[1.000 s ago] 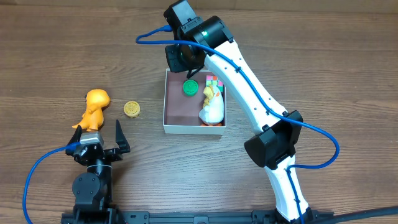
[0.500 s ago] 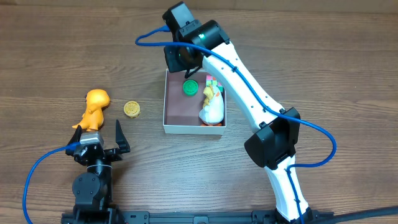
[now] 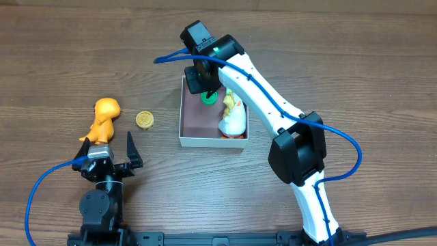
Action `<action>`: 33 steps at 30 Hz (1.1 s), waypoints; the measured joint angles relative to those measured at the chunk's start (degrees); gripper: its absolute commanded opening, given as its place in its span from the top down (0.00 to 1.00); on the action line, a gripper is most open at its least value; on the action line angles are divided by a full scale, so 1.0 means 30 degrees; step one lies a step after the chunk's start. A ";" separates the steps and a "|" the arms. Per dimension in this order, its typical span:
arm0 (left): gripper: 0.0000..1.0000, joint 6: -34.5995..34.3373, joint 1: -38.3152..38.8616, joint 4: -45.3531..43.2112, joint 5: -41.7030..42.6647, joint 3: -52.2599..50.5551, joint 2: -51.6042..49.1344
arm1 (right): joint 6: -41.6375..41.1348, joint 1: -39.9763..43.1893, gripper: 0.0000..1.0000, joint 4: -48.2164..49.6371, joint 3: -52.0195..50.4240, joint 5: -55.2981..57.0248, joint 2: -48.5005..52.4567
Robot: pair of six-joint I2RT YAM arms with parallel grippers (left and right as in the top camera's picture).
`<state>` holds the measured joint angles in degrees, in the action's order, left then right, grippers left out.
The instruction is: Pack container
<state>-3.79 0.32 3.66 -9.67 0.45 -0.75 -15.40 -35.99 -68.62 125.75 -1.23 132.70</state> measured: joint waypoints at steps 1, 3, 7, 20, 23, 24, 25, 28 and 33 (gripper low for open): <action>0.00 0.0000 0.0000 0.0000 0.0007 0.0000 0.0000 | -0.0029 0.0000 0.96 0.0117 -0.0102 -0.0036 0.0000; 0.00 0.0000 0.0000 0.0000 0.0000 0.0000 0.0000 | -0.0080 0.0000 0.96 0.0233 -0.0211 -0.0102 0.0000; 0.00 0.0000 0.0000 0.0000 0.0000 0.0000 0.0000 | -0.0219 0.0007 0.96 0.0670 -0.0801 -0.0328 0.0000; 0.00 0.0000 0.0000 -0.0007 0.0000 0.0000 0.0000 | -0.0306 0.0000 0.96 0.1756 -0.2798 -0.0452 0.0000; 0.00 0.0000 0.0000 0.0000 0.0000 0.0000 0.0000 | -0.0321 0.0007 0.96 0.2069 -0.3089 -0.0452 0.0000; 0.00 0.0000 0.0000 0.0000 0.0000 0.0000 0.0000 | -0.0321 0.0000 0.96 0.2098 -0.3155 -0.0452 0.0000; 0.00 0.0000 0.0000 0.0000 0.0000 0.0000 0.0000 | -0.0342 0.0007 0.96 0.2127 -0.3198 -0.0452 0.0000; 0.00 0.0000 0.0000 -0.0007 0.0000 0.0000 0.0000 | -0.0350 0.0007 0.96 0.2208 -0.3257 -0.0452 0.0000; 0.00 0.0000 0.0000 -0.0007 0.0000 0.0000 0.0000 | -0.0357 0.0007 0.96 0.2506 -0.3286 -0.0452 0.0000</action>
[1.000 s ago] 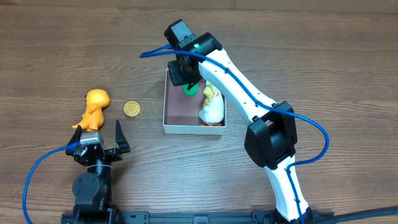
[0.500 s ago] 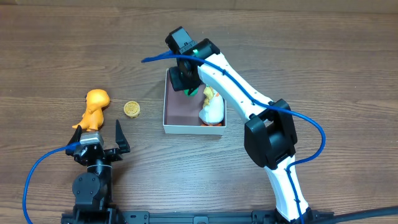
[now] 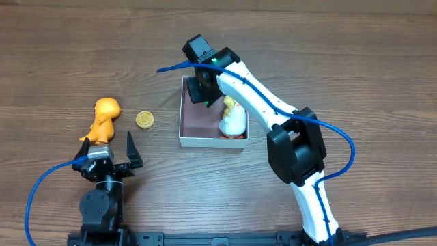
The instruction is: Pack container
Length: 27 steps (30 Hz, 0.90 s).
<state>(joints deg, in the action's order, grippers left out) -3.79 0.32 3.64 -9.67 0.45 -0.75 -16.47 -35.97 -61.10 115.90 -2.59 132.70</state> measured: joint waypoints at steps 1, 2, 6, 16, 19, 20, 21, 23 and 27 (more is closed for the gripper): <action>0.00 0.0000 0.0000 0.0000 0.0000 0.0000 0.0000 | -0.0007 0.0000 0.96 0.0066 0.0000 0.0000 0.0000; 0.00 0.0000 0.0000 0.0007 0.0007 0.0000 0.0000 | 0.0007 -0.0007 0.96 0.0109 0.0000 0.0007 0.0000; 0.00 0.0000 0.0000 0.0007 0.0000 0.0000 0.0000 | 0.0000 0.0000 0.96 0.0211 0.0000 0.0015 0.0000; 0.00 0.0000 0.0000 0.0000 0.0007 0.0000 0.0000 | 0.0000 0.0000 0.96 0.0313 -0.0029 0.0168 0.0000; 0.00 0.0000 0.0000 0.0007 0.0000 0.0000 0.0000 | -0.0007 0.0000 0.96 0.0328 -0.0029 0.0189 0.0000; 0.00 0.0000 0.0000 0.0000 0.0000 0.0000 0.0000 | 0.0000 -0.0007 0.96 0.0335 -0.0029 0.0204 0.0000; 0.00 0.0000 0.0000 0.0007 0.0007 0.0000 0.0000 | 0.0000 0.0000 0.96 0.0342 -0.0029 0.0219 0.0000; 0.00 0.0000 0.0000 0.0007 0.0007 0.0000 0.0000 | -0.0007 -0.0007 0.96 0.0350 -0.0029 0.0233 0.0000; 0.00 0.0000 0.0000 0.0000 0.0000 0.0000 0.0000 | 0.0000 -0.0007 0.96 0.0321 -0.0029 0.0233 0.0029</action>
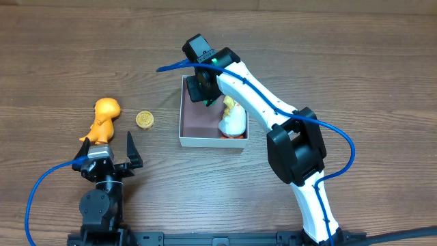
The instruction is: Pack container
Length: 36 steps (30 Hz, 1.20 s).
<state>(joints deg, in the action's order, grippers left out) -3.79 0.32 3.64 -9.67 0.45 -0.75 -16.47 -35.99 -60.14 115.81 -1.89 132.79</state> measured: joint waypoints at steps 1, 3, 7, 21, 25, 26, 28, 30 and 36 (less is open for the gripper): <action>0.00 0.0000 0.0000 0.0007 0.0000 0.0000 0.0000 | -0.0007 0.0007 0.96 -0.0022 0.0000 0.0000 0.0044; 0.00 0.0000 0.0000 0.0007 0.0007 0.0000 0.0000 | 0.0007 0.0000 0.96 -0.0058 0.0000 -0.0007 0.0226; 0.00 0.0000 0.0000 0.0000 0.0007 0.0000 0.0000 | 0.0000 0.0000 0.96 -0.0197 -0.0022 -0.0007 0.0612; 0.00 0.0000 0.0000 0.0007 0.0000 0.0000 0.0000 | 0.0007 0.0000 0.96 -0.0087 -0.0044 0.0787 0.0692; 0.00 0.0000 0.0000 0.0007 0.0000 0.0000 0.0000 | 0.0000 0.0007 0.96 0.0066 -0.0044 0.0860 0.0692; 0.00 0.0000 0.0000 0.0007 0.0000 0.0000 0.0000 | 0.0007 0.0000 0.96 0.0095 -0.0044 0.0874 0.0692; 0.00 0.0000 0.0000 0.0007 0.0000 0.0000 0.0000 | 0.0007 0.0000 0.96 0.0189 -0.0044 0.0925 0.0692; 0.00 0.0000 0.0000 0.0000 0.0000 0.0000 0.0000 | 0.0007 0.0007 0.96 0.0284 -0.0044 0.0925 0.0692; 0.00 0.0000 0.0000 0.0007 0.0000 0.0000 0.0000 | 0.0000 0.0000 0.96 0.0357 -0.0044 0.0933 0.0692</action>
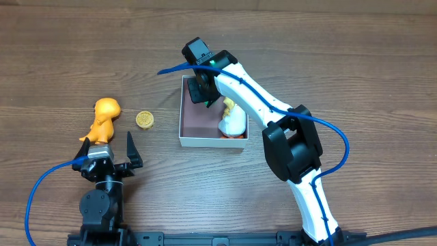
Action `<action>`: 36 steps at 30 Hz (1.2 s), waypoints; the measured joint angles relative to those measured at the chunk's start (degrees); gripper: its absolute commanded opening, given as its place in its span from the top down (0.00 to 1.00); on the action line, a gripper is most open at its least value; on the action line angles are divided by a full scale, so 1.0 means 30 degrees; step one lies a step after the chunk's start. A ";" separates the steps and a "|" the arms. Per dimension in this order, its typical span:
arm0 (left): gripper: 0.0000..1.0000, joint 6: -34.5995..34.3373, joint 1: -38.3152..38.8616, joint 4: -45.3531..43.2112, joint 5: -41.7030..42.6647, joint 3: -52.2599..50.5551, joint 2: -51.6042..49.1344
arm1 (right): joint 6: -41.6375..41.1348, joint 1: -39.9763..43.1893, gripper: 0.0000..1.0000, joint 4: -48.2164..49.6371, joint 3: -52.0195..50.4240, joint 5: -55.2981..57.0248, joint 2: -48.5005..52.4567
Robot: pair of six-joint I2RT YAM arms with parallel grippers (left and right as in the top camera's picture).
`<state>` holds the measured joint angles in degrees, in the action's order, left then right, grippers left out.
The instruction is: Pack container
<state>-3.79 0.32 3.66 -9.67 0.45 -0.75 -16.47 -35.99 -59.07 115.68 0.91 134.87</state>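
A white box (181,124) with a brown floor stands mid-table. A white and yellow figure (232,121) lies in its right half. My right gripper (202,93) reaches down into the box's far left corner. Its wrist hides the fingers, and no green piece shows under it. An orange dinosaur toy (104,117) and a small yellow round piece (144,120) lie on the table left of the box. My left gripper (113,149) rests open near the front left, just in front of the dinosaur, with nothing between its fingers.
The right arm's white links and blue cable stretch from the front right across the box's right side. The left arm's base sits at the front edge. Wooden tabletop surrounds the box on all sides.
The right arm's elbow has shifted slightly left. Its gripper stays low in the box's far left corner. The sliver of green under it no longer shows. The left arm has not moved.
First my right gripper held a green piece above the far part of the box. Then it was lower and further left inside the box, only a sliver of green showing. It has stayed there since. The dinosaur, the yellow piece and the left gripper kept their places.
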 measured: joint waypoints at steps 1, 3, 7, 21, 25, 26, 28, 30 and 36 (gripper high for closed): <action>0.00 0.0000 0.0000 0.0000 0.0000 0.0000 0.0000 | 0.0015 0.0000 0.96 -0.0007 0.0000 0.0007 0.0000; 0.00 0.0000 0.0000 0.0000 0.0000 0.0000 0.0000 | 0.0007 0.0007 0.96 0.0095 0.0000 0.0073 0.0000; 0.00 0.0000 0.0000 -0.0007 0.0000 0.0000 0.0000 | 0.0007 0.0007 0.96 0.0182 0.0000 0.0306 0.0000; 0.00 0.0000 0.0000 -0.0007 0.0000 0.0000 0.0000 | 0.0000 0.0007 0.96 0.0306 0.0000 0.0357 0.0000; 0.00 -0.0007 0.0000 0.0000 0.0007 0.0000 0.0000 | 0.0007 0.0000 0.96 0.0342 0.0000 0.0357 0.0000; 0.00 0.0000 0.0000 0.0000 0.0000 0.0000 0.0000 | 0.0007 0.0007 0.96 0.0335 0.0000 0.0364 0.0000; 0.00 0.0000 0.0000 -0.0007 0.0007 0.0000 0.0000 | 0.0022 0.0007 0.96 0.0328 0.0000 0.0357 0.0029; 0.00 0.0000 0.0000 0.0000 0.0000 0.0000 0.0000 | 0.0007 0.0000 0.96 0.0313 0.0000 0.0364 0.0073; 0.00 0.0000 0.0000 0.0000 0.0007 0.0000 0.0000 | 0.0000 0.0007 0.96 0.0313 0.0000 0.0408 0.0240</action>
<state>-3.79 0.32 3.66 -9.65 0.45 -0.75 -16.47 -35.97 -58.13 115.68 2.13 135.59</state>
